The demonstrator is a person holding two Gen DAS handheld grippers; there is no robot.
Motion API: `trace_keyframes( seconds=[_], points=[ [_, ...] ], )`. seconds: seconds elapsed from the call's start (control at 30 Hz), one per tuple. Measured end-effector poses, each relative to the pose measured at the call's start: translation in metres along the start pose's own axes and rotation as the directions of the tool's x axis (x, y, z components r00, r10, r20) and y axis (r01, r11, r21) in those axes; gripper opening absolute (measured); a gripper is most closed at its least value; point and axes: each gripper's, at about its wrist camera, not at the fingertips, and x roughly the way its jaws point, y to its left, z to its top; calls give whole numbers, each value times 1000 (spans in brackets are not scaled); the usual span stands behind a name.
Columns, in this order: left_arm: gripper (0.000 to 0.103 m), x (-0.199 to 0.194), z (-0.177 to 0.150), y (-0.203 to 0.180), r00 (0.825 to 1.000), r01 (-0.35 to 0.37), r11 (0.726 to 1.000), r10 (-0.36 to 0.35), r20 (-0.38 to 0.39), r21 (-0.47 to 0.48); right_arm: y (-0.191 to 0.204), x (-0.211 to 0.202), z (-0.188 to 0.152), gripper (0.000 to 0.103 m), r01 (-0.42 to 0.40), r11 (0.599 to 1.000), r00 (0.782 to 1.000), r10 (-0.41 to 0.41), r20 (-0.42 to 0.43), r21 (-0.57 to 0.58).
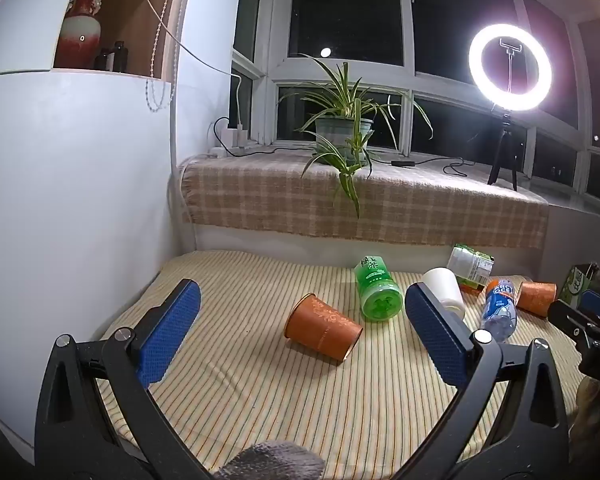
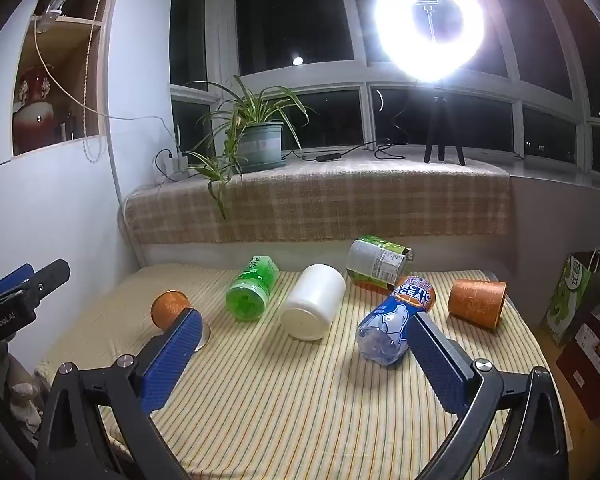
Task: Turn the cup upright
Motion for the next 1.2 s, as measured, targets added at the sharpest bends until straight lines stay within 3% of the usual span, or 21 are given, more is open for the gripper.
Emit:
trace_keyframes(
  seconds=[1.2],
  points=[
    [103, -1, -5, -4, 1000, -2, 999, 3, -8, 34, 2, 1, 2, 103, -36, 999, 999, 36, -21, 19]
  ],
)
